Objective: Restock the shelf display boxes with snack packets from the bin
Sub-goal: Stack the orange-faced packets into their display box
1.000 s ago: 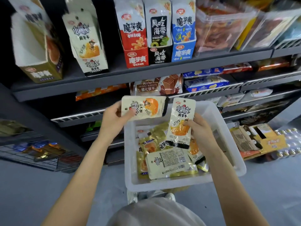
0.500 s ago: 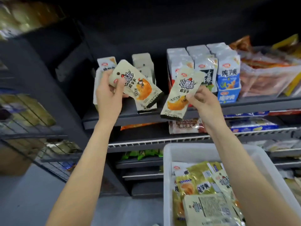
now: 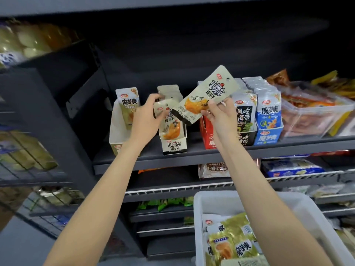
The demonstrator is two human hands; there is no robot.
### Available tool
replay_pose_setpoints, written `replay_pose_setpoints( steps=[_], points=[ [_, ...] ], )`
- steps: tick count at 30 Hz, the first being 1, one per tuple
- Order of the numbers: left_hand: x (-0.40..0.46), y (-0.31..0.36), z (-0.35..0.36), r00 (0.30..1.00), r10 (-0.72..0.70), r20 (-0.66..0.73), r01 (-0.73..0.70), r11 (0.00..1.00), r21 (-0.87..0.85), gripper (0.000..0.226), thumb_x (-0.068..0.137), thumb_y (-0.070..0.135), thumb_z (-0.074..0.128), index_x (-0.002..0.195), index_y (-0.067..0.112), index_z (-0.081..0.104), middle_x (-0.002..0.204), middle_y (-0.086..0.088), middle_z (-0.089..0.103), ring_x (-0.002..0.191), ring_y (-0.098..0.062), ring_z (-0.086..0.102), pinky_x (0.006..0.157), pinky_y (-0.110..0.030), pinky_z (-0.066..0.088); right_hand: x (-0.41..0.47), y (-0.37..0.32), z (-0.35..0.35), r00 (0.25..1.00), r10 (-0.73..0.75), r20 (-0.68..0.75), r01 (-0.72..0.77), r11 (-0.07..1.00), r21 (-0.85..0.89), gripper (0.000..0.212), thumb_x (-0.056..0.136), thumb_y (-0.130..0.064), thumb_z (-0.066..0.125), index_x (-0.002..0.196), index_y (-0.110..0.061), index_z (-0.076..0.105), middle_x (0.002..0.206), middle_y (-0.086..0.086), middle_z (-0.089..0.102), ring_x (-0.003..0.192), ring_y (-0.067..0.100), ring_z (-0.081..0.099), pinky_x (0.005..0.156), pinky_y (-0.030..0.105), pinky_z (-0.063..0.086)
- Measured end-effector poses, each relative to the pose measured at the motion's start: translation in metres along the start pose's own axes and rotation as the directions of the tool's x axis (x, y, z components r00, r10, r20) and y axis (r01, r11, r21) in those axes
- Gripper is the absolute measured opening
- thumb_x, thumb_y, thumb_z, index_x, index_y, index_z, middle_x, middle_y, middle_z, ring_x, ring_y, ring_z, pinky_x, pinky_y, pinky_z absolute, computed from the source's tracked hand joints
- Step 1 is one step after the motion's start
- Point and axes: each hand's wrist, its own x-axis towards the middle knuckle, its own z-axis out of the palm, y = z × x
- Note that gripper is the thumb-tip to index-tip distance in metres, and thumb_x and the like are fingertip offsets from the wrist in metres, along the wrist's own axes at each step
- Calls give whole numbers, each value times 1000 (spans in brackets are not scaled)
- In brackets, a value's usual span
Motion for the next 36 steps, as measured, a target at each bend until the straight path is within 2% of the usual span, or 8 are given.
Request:
replay_pose_setpoints(
  steps=[3, 7, 11, 16, 21, 25, 30, 36],
  points=[
    [-3, -12, 6, 999, -12, 43, 13, 1000, -21, 48, 85, 15, 67, 129, 21, 51, 110, 1, 61, 98, -14, 58, 86, -33, 50, 4, 6, 6, 998, -59, -12, 57, 990, -130, 30, 95, -3, 50, 120, -12, 37, 111, 7, 63, 84, 7, 64, 76, 24, 55],
    [-2, -21, 5, 973, -27, 231, 42, 997, -61, 81, 83, -2, 60, 146, 33, 24, 133, 4, 38, 114, -2, 38, 79, -2, 37, 8, 14, 18, 974, -198, 110, 225, 899, -377, 37, 94, -3, 52, 116, -23, 29, 110, 3, 61, 90, 8, 65, 75, 29, 57],
    [4, -25, 8, 987, 29, 159, -20, 998, -58, 76, 83, 2, 66, 144, 28, 29, 132, -2, 45, 93, -10, 55, 78, -22, 51, 16, 18, 25, 961, -239, 138, 276, 838, -471, 37, 93, -5, 54, 115, -22, 29, 103, -5, 62, 91, 13, 66, 74, 35, 58],
    [-3, -28, 11, 991, 24, 128, -42, 988, 146, 79, 79, 14, 72, 146, 18, 30, 138, -7, 45, 127, -26, 36, 102, -36, 33, 25, 32, 29, 969, -181, 167, 245, 773, -585, 33, 91, -7, 57, 112, -18, 33, 93, -12, 60, 85, 16, 67, 71, 46, 57],
    [-11, -33, 5, 976, -48, 211, 45, 999, 21, 95, 75, 17, 76, 150, 23, 19, 149, -2, 33, 137, -24, 23, 110, -46, 31, 20, 44, 28, 951, -109, 289, 300, 543, -784, 36, 87, -8, 63, 117, -8, 42, 96, 2, 62, 86, 17, 64, 71, 32, 54],
    [-15, -29, 4, 980, -86, 178, 102, 991, -85, 86, 80, 12, 69, 150, 24, 21, 151, 1, 30, 139, -19, 23, 110, -49, 32, 4, 55, 24, 954, -127, 273, 300, 331, -895, 46, 86, -14, 66, 127, -5, 47, 130, 11, 40, 117, 22, 48, 94, 19, 36],
    [-41, -2, 3, 996, -63, -64, 47, 973, -226, 60, 85, 14, 63, 139, 22, 40, 135, 9, 46, 125, -6, 41, 103, -31, 39, -30, 47, 0, 890, -347, 295, 436, 462, -772, 55, 85, -8, 61, 136, -9, 41, 131, 9, 39, 117, 22, 47, 96, 39, 47],
    [-118, 35, 29, 931, 125, -343, -209, 953, -221, 19, 90, 16, 51, 102, 9, 64, 92, 6, 63, 85, -18, 62, 72, -34, 50, -89, 37, -77, 904, -235, 357, 427, 478, -767, 31, 91, -10, 57, 121, -14, 54, 102, -5, 64, 98, 13, 59, 89, 24, 43]
  ],
)
